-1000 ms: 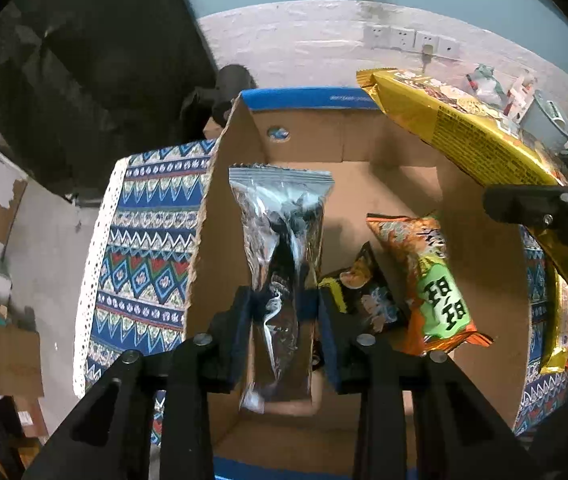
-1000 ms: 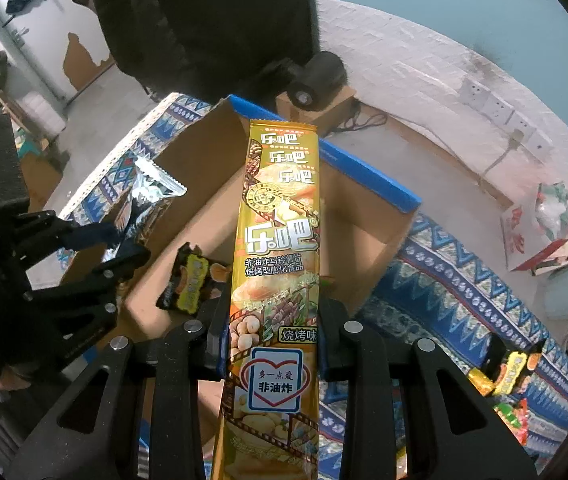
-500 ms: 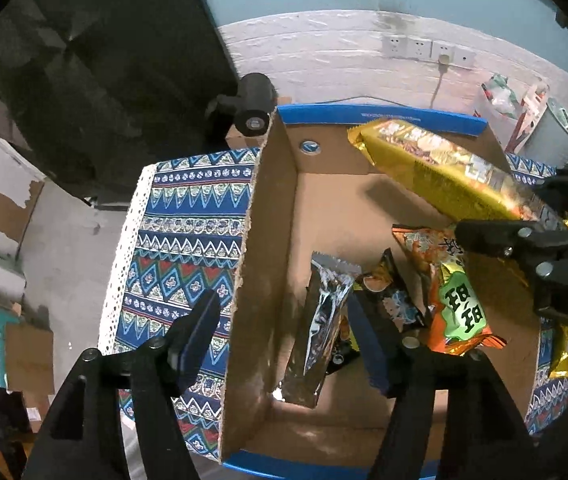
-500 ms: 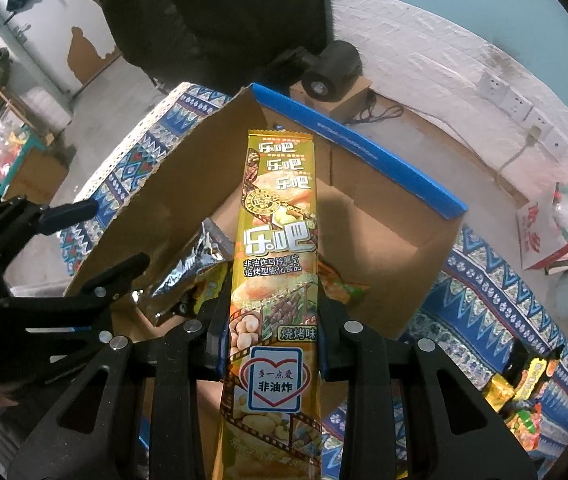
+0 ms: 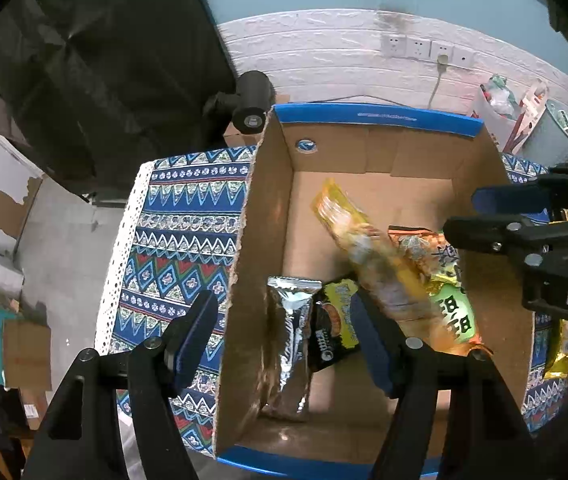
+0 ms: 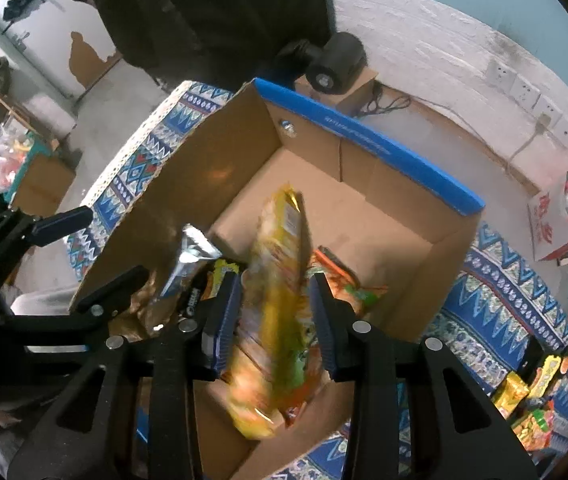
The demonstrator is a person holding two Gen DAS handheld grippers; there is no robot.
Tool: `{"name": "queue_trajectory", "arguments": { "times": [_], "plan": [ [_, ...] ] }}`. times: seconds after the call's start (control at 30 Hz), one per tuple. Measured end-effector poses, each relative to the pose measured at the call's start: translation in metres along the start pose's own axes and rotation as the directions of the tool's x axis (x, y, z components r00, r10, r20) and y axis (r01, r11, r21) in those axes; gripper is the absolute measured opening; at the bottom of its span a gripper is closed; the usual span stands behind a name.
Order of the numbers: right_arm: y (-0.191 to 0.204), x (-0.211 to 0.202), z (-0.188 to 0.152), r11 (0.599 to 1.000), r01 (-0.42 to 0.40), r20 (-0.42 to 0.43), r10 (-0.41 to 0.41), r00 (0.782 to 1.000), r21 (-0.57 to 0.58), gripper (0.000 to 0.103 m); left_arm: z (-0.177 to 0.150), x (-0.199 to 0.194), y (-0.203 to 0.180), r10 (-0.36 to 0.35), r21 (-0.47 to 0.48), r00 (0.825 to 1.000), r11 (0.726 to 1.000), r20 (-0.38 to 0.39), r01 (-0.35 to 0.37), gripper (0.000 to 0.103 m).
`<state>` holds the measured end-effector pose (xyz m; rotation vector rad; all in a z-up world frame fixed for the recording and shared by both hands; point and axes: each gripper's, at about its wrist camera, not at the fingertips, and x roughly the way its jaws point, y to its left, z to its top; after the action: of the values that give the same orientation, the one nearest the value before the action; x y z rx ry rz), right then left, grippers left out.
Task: Organize snacks
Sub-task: 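Drop the yellow snack bar into the box with the right gripper, then move both grippers back toward the remaining snack pile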
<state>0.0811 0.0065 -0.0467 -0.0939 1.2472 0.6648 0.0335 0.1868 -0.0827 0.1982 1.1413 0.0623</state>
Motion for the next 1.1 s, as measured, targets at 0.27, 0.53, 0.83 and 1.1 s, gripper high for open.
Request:
{"name": "queue_trajectory", "arguments": {
  "times": [0.27, 0.53, 0.83, 1.1],
  "plan": [
    [-0.016, -0.021, -0.018, 0.998, 0.070, 0.016, -0.070, 0.997, 0.009, 0.064, 0.002, -0.007, -0.023, -0.029, 0.041, 1.000, 0.999, 0.005, 0.028, 0.072],
    [-0.042, -0.043, -0.046, 0.991, 0.133, 0.020, -0.134, 0.991, 0.027, 0.070, 0.002, -0.016, -0.056, -0.041, 0.113, 0.999, 0.993, 0.015, 0.039, 0.075],
    [-0.073, -0.068, -0.085, 0.981, 0.183, 0.019, -0.184, 0.983, 0.057, 0.074, -0.002, -0.025, -0.100, -0.065, 0.202, 0.998, 0.977, 0.004, 0.063, 0.075],
    [-0.108, -0.097, -0.119, 0.968, 0.214, 0.028, -0.219, 0.975, 0.133, 0.077, -0.006, -0.038, -0.145, -0.084, 0.294, 0.996, 0.953, 0.016, 0.076, 0.076]
  ]
}}
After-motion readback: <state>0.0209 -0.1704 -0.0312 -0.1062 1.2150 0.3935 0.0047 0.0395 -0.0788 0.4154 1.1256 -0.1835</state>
